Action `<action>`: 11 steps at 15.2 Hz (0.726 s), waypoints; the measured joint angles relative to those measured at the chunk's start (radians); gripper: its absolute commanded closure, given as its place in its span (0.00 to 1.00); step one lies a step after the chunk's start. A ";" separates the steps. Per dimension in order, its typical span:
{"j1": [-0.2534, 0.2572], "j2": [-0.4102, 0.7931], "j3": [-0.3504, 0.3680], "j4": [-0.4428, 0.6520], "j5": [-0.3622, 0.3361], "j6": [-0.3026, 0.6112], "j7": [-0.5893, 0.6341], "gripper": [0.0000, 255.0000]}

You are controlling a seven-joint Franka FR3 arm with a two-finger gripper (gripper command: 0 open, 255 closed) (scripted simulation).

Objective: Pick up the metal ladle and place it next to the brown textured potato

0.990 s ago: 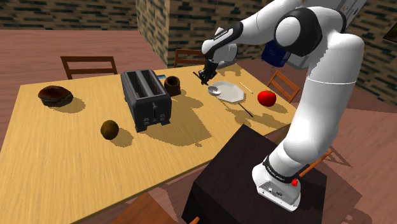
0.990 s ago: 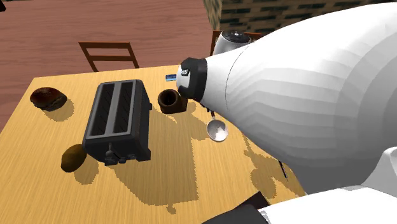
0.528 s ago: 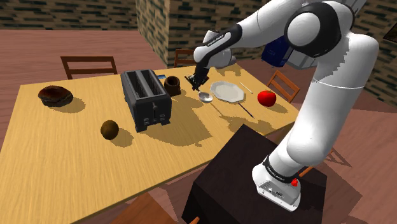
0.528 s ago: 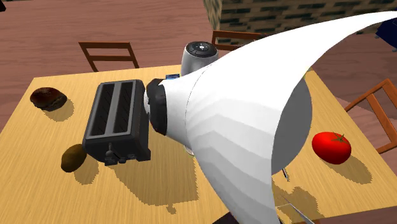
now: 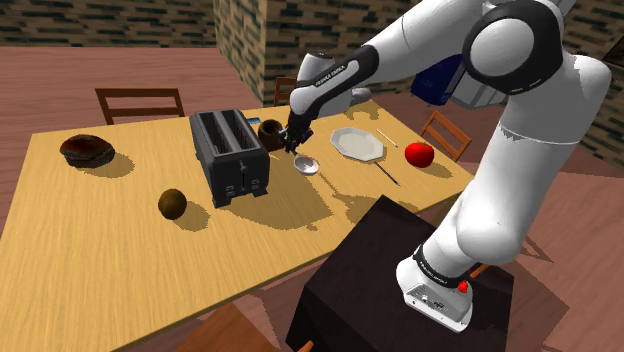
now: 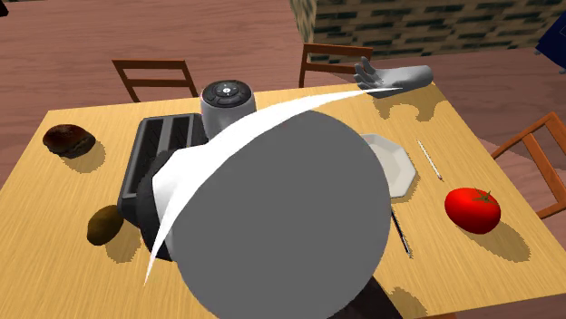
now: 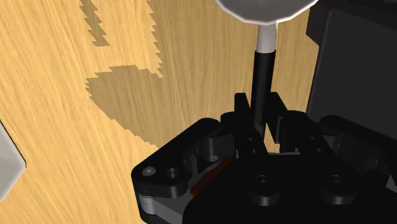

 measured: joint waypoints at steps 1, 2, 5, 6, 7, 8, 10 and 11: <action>0.020 -0.006 0.007 -0.007 -0.009 0.004 0.033 1.00; 0.038 -0.014 0.013 -0.021 -0.019 0.011 0.065 1.00; 0.086 -0.028 0.031 -0.037 -0.044 0.018 0.149 1.00; 0.104 -0.026 0.038 -0.042 -0.051 0.028 0.180 1.00; 0.123 -0.021 0.045 -0.030 -0.061 0.022 0.215 1.00; 0.137 -0.016 0.050 -0.023 -0.067 0.022 0.241 1.00; 0.167 -0.016 0.059 -0.022 -0.084 0.026 0.297 1.00; 0.184 -0.008 0.065 -0.014 -0.091 0.027 0.329 1.00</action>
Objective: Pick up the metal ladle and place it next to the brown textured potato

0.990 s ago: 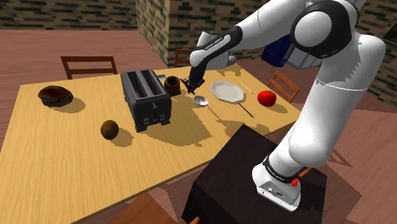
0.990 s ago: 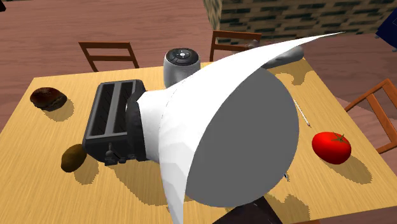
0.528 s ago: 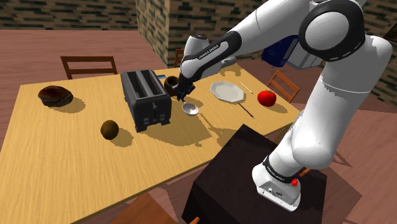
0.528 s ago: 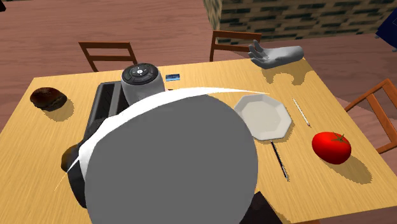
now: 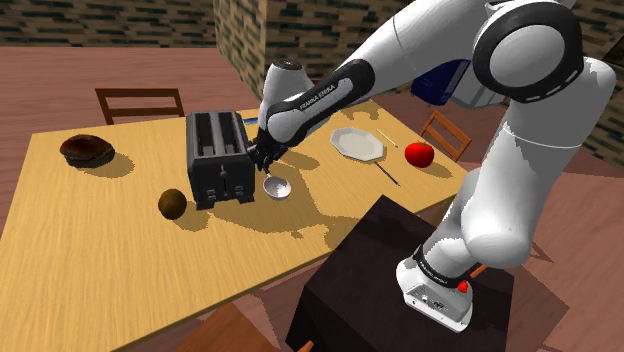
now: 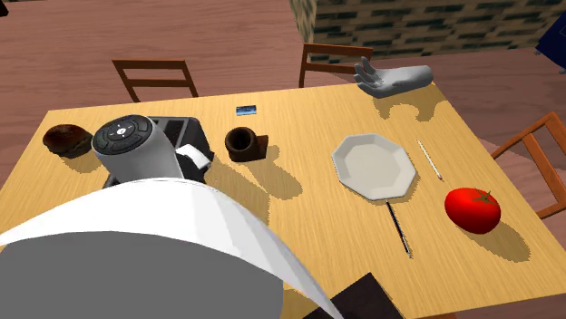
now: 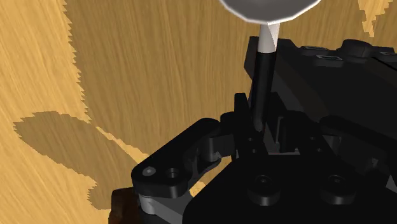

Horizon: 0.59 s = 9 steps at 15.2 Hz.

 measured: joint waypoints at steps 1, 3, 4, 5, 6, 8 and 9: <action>0.020 -0.005 0.007 0.000 -0.011 -0.007 0.033 1.00; 0.053 0.017 0.021 0.018 -0.024 -0.004 0.088 1.00; 0.071 0.018 0.027 0.020 -0.032 -0.006 0.117 1.00; 0.089 0.025 0.033 0.037 -0.041 -0.014 0.147 1.00; 0.106 0.036 0.038 0.053 -0.049 -0.020 0.176 1.00; 0.139 0.058 0.047 0.083 -0.063 -0.027 0.231 1.00; 0.157 0.066 0.053 0.091 -0.071 -0.028 0.260 1.00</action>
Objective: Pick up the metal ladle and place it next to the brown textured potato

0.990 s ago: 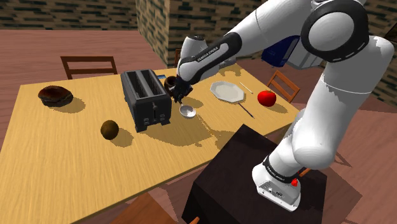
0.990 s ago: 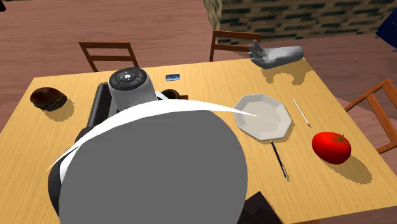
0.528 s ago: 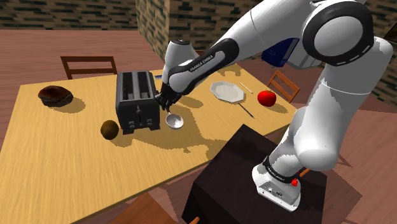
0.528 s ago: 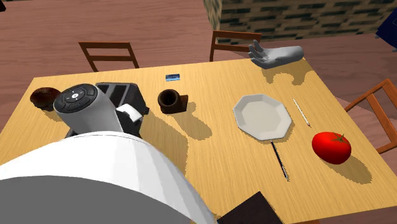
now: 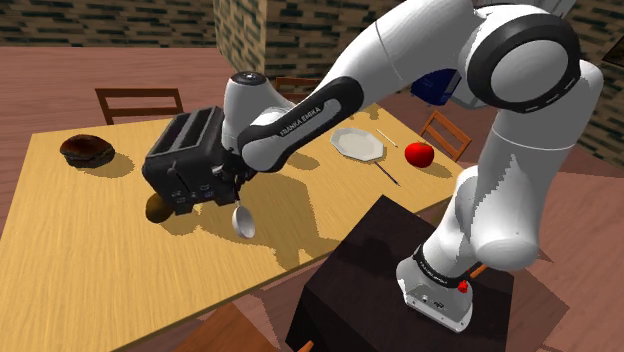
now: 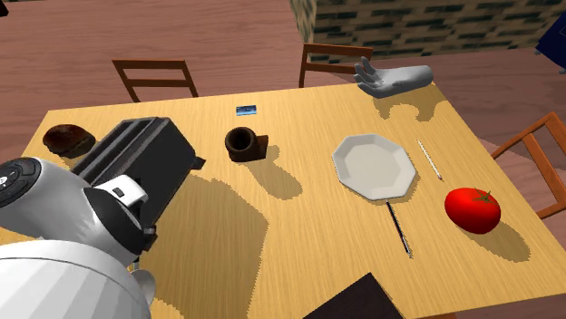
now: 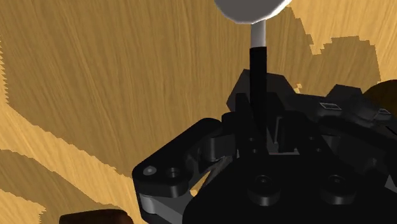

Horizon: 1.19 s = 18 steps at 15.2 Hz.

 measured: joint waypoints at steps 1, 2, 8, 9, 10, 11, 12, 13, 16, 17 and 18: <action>0.014 0.011 0.004 0.022 -0.006 -0.011 0.023 1.00; 0.029 0.018 0.008 0.037 -0.012 -0.019 0.046 1.00; 0.128 0.103 0.030 0.169 -0.050 -0.069 0.192 1.00; 0.144 0.116 0.033 0.195 -0.056 -0.084 0.214 1.00; 0.161 0.130 0.035 0.212 -0.062 -0.087 0.238 1.00; 0.177 0.149 0.038 0.246 -0.066 -0.103 0.258 1.00; 0.194 0.165 0.041 0.274 -0.072 -0.116 0.282 1.00; 0.209 0.186 0.043 0.303 -0.076 -0.125 0.301 1.00; 0.252 0.250 0.049 0.412 -0.087 -0.173 0.352 1.00; 0.270 0.274 0.051 0.453 -0.092 -0.191 0.374 1.00; 0.284 0.300 0.052 0.495 -0.095 -0.208 0.389 1.00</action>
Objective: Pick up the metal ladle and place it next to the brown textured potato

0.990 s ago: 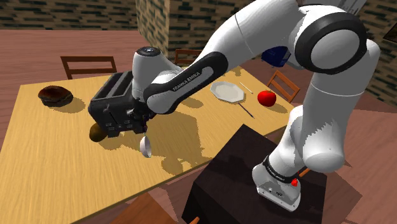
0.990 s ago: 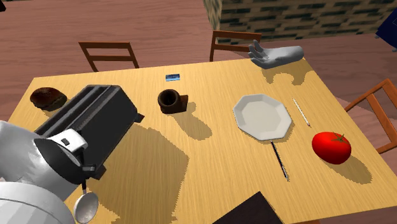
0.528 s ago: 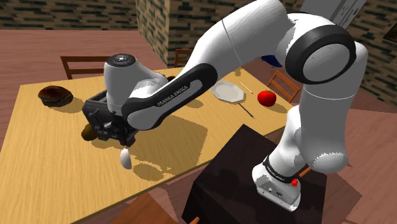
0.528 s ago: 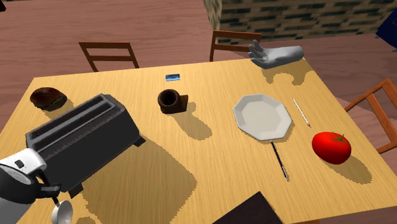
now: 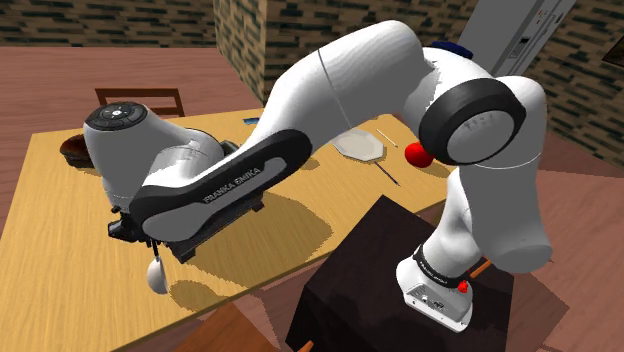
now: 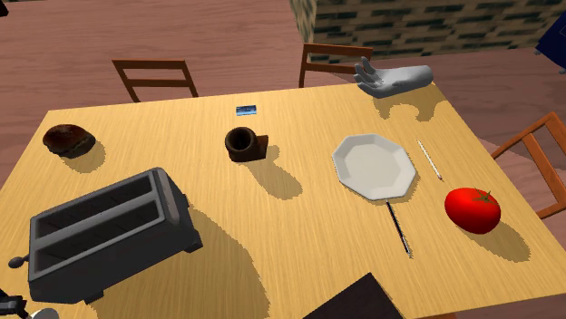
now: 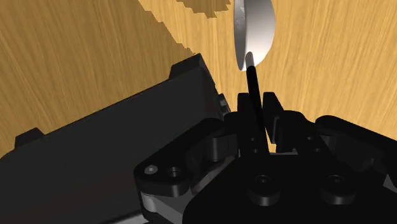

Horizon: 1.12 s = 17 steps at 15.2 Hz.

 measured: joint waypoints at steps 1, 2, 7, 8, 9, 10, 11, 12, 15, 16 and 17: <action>0.013 0.027 0.001 0.041 -0.003 -0.016 0.015 1.00; 0.027 0.050 0.002 0.078 -0.006 -0.030 0.030 1.00; 0.071 0.153 0.004 0.234 -0.015 -0.080 0.075 1.00; 0.072 0.159 0.002 0.238 -0.016 -0.073 0.078 1.00; 0.072 0.163 0.001 0.239 -0.017 -0.067 0.079 1.00; 0.071 0.173 0.000 0.243 -0.018 -0.059 0.078 1.00; 0.070 0.170 -0.001 0.226 -0.019 -0.043 0.080 1.00; 0.068 0.187 -0.002 0.245 -0.018 -0.045 0.077 1.00; 0.073 0.207 -0.004 0.240 -0.021 -0.019 0.085 1.00; 0.073 0.224 -0.004 0.253 -0.022 -0.015 0.085 1.00; 0.069 0.227 -0.005 0.242 -0.022 0.000 0.083 1.00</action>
